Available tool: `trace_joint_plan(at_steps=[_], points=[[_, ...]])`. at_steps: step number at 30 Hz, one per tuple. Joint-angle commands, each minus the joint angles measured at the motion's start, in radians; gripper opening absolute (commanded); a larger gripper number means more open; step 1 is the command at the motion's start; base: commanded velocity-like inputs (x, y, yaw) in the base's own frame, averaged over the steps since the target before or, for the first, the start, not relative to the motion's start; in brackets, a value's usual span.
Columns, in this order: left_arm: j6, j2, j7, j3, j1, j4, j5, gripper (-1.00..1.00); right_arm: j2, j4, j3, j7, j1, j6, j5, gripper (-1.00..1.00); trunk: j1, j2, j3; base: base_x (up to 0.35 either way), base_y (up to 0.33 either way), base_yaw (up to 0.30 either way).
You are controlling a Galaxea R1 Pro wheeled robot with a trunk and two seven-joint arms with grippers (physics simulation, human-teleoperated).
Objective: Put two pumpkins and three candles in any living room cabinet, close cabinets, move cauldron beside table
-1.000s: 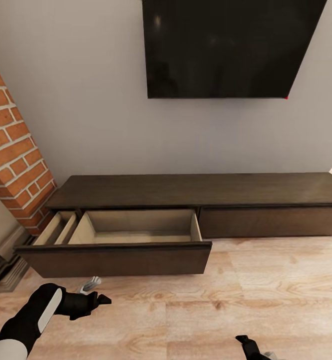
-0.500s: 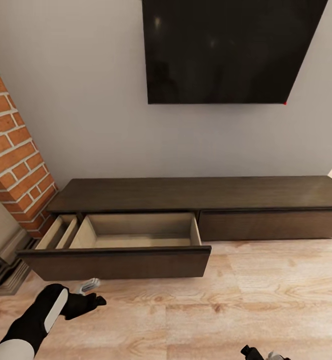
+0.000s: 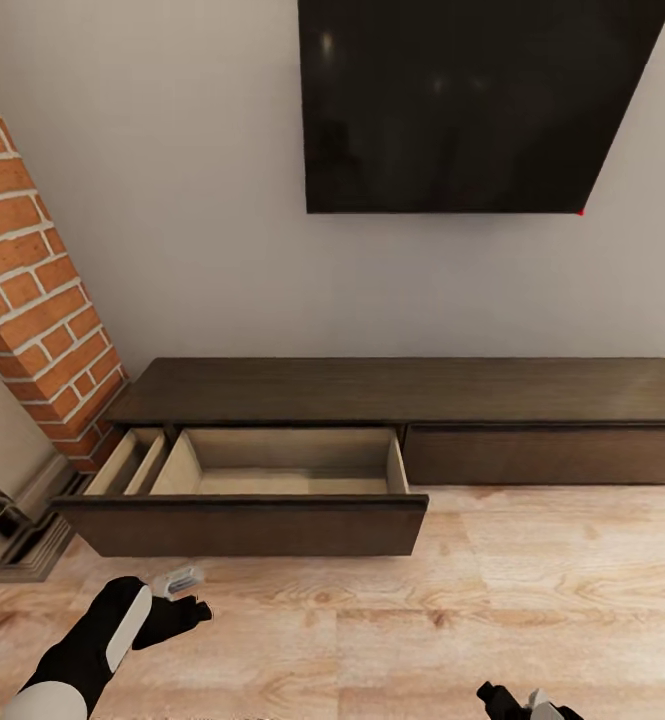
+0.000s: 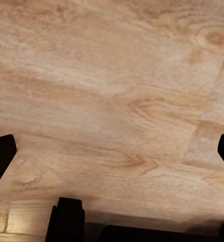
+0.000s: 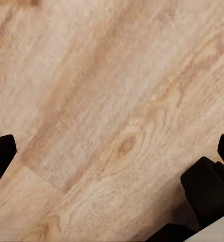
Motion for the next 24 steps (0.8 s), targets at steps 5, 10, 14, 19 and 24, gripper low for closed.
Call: trace_joint_plan(at_steps=[5, 10, 14, 19, 24], points=[[-0.003, -0.001, 0.002, -0.003, 0.0, 0.001, -0.006, 1.0, 0.0, -0.001, 0.001, -0.001, 0.0, -0.061, 0.001, 1.0, 0.0, 0.0, 0.0, -0.042, -0.033, 0.269], [-0.001, -0.002, 0.003, -0.004, 0.0, 0.001, -0.008, 1.0, 0.0, -0.002, 0.002, -0.001, 0.0, -0.071, 0.001, 1.0, 0.0, 0.0, 0.0, -0.196, -0.16, 0.285], [-0.001, -0.002, 0.003, -0.004, 0.0, 0.001, -0.008, 1.0, 0.0, -0.002, 0.002, 0.0, 0.0, -0.072, 0.001, 1.0, 0.0, 0.0, 0.0, -0.224, -0.209, 0.288], [-0.001, -0.002, 0.003, -0.004, 0.0, 0.001, -0.008, 1.0, -0.001, -0.002, 0.002, 0.0, 0.0, -0.073, 0.001, 1.0, 0.0, 0.0, 0.0, -0.209, -0.228, 0.288], [-0.002, -0.002, 0.003, -0.005, 0.0, 0.001, -0.008, 1.0, -0.001, -0.002, 0.002, 0.001, 0.0, -0.073, 0.001, 1.0, 0.0, 0.0, 0.0, -0.245, -0.185, 0.288]])
